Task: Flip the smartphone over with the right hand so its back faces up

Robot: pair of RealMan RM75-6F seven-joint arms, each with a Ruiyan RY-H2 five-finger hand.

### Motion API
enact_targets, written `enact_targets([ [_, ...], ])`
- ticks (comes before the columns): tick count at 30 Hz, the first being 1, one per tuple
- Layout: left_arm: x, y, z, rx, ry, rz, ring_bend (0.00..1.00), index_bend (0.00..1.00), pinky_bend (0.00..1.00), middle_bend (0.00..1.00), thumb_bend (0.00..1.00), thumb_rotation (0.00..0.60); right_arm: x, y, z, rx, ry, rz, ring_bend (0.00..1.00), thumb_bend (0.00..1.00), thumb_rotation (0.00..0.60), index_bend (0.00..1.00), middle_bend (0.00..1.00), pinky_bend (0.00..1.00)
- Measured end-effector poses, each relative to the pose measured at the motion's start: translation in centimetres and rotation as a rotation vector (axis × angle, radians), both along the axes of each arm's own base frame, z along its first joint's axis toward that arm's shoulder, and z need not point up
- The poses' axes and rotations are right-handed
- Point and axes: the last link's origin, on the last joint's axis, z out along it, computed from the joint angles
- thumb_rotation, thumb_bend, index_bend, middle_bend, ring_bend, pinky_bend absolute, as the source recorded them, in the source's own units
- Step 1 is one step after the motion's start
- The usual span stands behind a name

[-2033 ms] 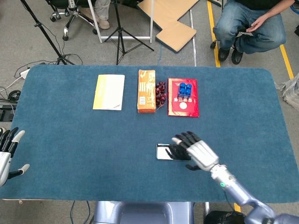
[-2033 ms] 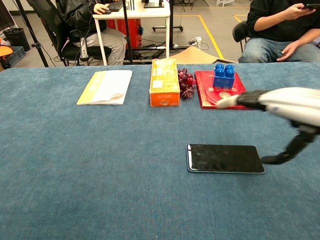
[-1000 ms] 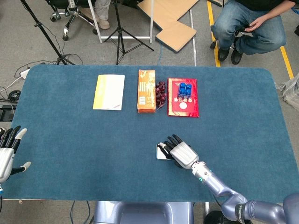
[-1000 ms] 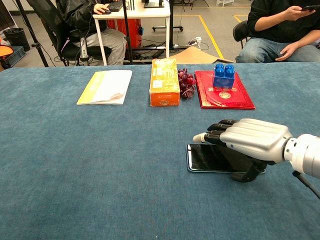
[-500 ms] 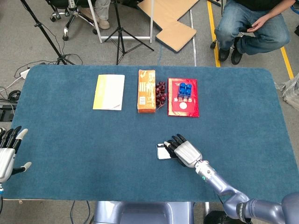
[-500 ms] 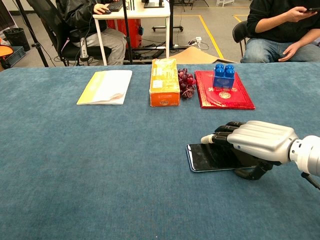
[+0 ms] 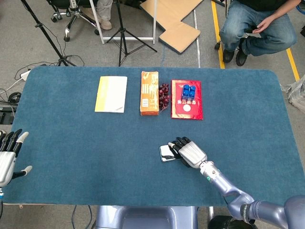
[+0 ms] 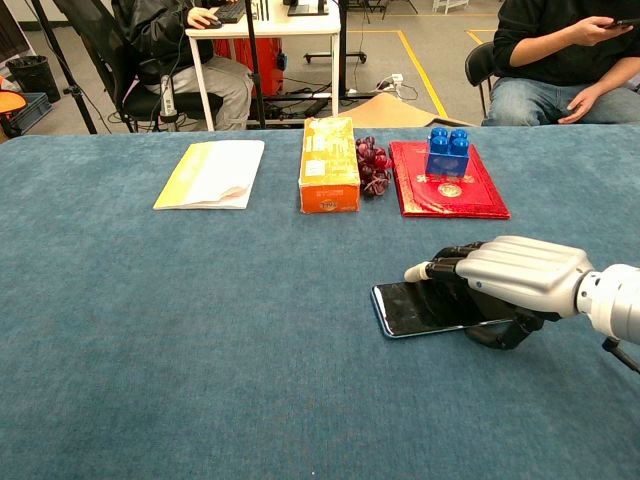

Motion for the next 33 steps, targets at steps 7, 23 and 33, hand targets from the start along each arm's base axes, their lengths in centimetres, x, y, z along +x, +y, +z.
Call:
enact_targets([
  [7, 0.1, -0.1, 0.1, 0.003, -0.005, -0.004, 0.0, 0.0, 0.0, 0.0, 0.0, 0.6, 0.2, 1.1, 0.5, 0.058, -0.08, -0.018, 0.12, 0.81, 0.6, 0.2, 0.22, 0.2],
  [23, 0.4, -0.3, 0.1, -0.004, -0.012, -0.017, 0.0, 0.0, 0.0, 0.0, 0.0, 0.6, 1.7, 3.6, 3.9, 0.316, -0.429, -0.475, 0.1, 0.87, 0.6, 0.26, 0.18, 0.21],
  [33, 0.3, -0.3, 0.0, -0.007, -0.006, -0.008, 0.0, 0.0, 0.0, 0.0, 0.0, 0.6, 0.6, -0.1, 4.7, 0.286, -0.517, -0.755, 0.0, 0.87, 0.6, 0.26, 0.11, 0.07],
])
